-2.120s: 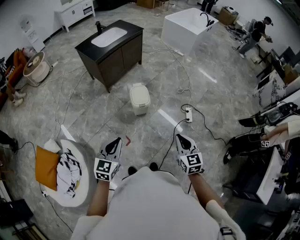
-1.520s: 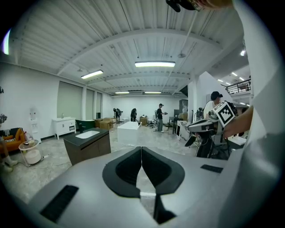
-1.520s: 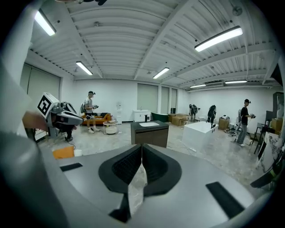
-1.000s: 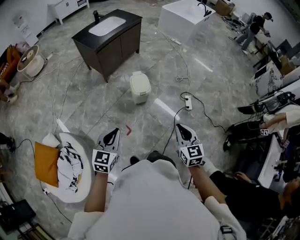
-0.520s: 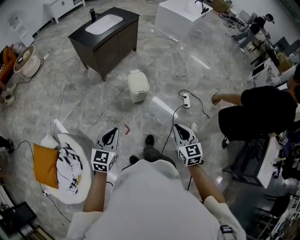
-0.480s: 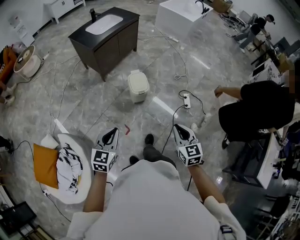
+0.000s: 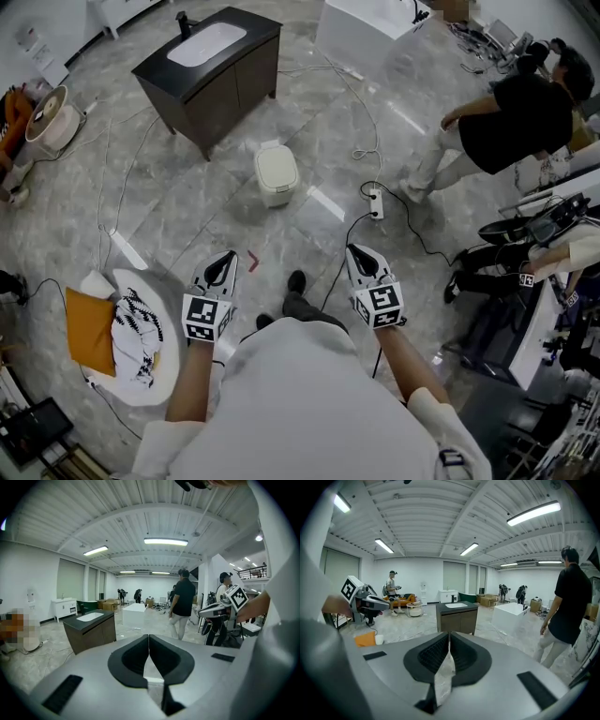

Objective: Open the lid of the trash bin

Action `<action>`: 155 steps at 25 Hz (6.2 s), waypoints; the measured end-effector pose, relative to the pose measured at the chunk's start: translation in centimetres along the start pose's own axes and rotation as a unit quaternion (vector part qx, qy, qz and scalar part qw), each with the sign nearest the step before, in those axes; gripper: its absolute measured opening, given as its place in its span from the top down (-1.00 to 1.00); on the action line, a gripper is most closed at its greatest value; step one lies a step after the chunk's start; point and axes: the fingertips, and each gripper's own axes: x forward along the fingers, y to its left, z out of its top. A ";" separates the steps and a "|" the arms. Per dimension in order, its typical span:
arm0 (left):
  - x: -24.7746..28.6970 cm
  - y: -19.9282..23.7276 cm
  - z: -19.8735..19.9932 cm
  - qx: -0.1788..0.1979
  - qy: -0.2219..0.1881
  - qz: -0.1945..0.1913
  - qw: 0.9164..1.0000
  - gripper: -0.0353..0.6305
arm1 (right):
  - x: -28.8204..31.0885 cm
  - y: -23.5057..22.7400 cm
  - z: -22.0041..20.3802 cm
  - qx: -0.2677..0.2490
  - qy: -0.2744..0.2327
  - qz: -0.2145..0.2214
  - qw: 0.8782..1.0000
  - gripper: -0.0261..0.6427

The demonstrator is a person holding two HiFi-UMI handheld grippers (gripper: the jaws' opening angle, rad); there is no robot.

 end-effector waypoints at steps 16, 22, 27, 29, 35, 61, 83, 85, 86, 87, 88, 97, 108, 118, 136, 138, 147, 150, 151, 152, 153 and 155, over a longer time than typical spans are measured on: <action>9.0 1.5 2.2 -0.005 0.023 0.026 0.999 0.84 | 7.3 -7.2 1.6 -0.013 0.006 0.045 0.999 0.82; 12.0 1.7 3.3 -0.005 0.027 0.045 0.999 0.84 | 9.5 -10.0 2.3 -0.020 0.003 0.066 0.998 0.82; 14.0 1.5 4.4 -0.002 0.027 0.055 0.998 0.84 | 10.8 -12.0 2.4 -0.023 0.003 0.079 0.997 0.82; 14.3 1.5 4.4 -0.002 0.028 0.058 0.998 0.84 | 11.2 -12.3 2.4 -0.023 0.004 0.081 0.996 0.82; 15.0 1.5 4.6 -0.005 0.030 0.063 0.998 0.84 | 12.2 -13.1 2.7 -0.017 -0.001 0.082 0.997 0.82; 21.8 13.5 3.3 -0.015 0.048 0.026 0.998 0.84 | 24.2 -13.5 5.5 -0.008 0.051 0.040 0.998 0.82; 29.7 20.9 -0.9 0.004 0.132 -0.084 0.988 0.84 | 33.0 -12.3 4.2 0.012 0.126 0.006 0.992 0.82; 30.1 20.6 -1.5 0.000 0.138 -0.092 0.986 0.84 | 33.2 -12.2 3.6 0.016 0.132 0.005 0.991 0.82; 30.4 20.3 -1.7 -0.002 0.140 -0.096 0.986 0.84 | 33.3 -12.2 3.3 0.016 0.135 0.005 0.991 0.82; 30.7 20.1 -2.0 -0.003 0.141 -0.100 0.985 0.84 | 33.3 -12.2 3.0 0.016 0.137 0.006 0.990 0.82; 31.1 19.8 -2.2 -0.004 0.142 -0.104 0.984 0.84 | 33.3 -12.3 2.8 0.015 0.140 0.007 0.990 0.82; 35.0 17.9 -3.6 0.008 0.156 -0.119 0.981 0.84 | 34.4 -12.6 0.8 0.019 0.175 0.047 0.983 0.82; 40.8 15.4 -7.2 0.006 0.185 -0.100 0.978 0.84 | 37.5 -15.6 -4.2 0.038 0.196 0.077 0.977 0.82; 44.8 12.4 -13.4 0.012 0.233 -0.106 0.967 0.84 | 40.0 -16.2 -10.5 0.056 0.225 0.119 0.965 0.82; 49.6 9.7 -24.0 0.021 0.286 -0.117 0.951 0.84 | 43.8 -16.6 -20.1 0.078 0.257 0.141 0.953 0.82; 50.2 9.5 -25.5 0.018 0.292 -0.118 0.949 0.84 | 44.4 -16.5 -21.1 0.080 0.258 0.144 0.952 0.82; 52.0 8.2 -31.3 0.005 0.321 -0.111 0.941 0.84 | 46.8 -15.7 -25.1 0.083 0.264 0.169 0.946 0.82; 52.6 7.8 -33.4 -0.004 0.337 -0.108 0.935 0.84 | 47.1 -15.9 -26.2 0.091 0.268 0.170 0.944 0.82; 52.8 7.7 -34.2 -0.008 0.343 -0.106 0.933 0.84 | 47.1 -16.0 -26.7 0.092 0.269 0.169 0.944 0.82; 52.9 7.6 -35.0 -0.012 0.350 -0.104 0.931 0.84 | 47.2 -16.0 -27.2 0.093 0.270 0.169 0.943 0.82; 53.1 7.5 -35.7 -0.014 0.355 -0.102 0.929 0.84 | 47.3 -16.0 -27.6 0.094 0.272 0.170 0.942 0.82; 53.3 7.4 -36.9 -0.016 0.362 -0.096 0.927 0.84 | 47.4 -15.9 -28.3 0.098 0.275 0.172 0.941 0.82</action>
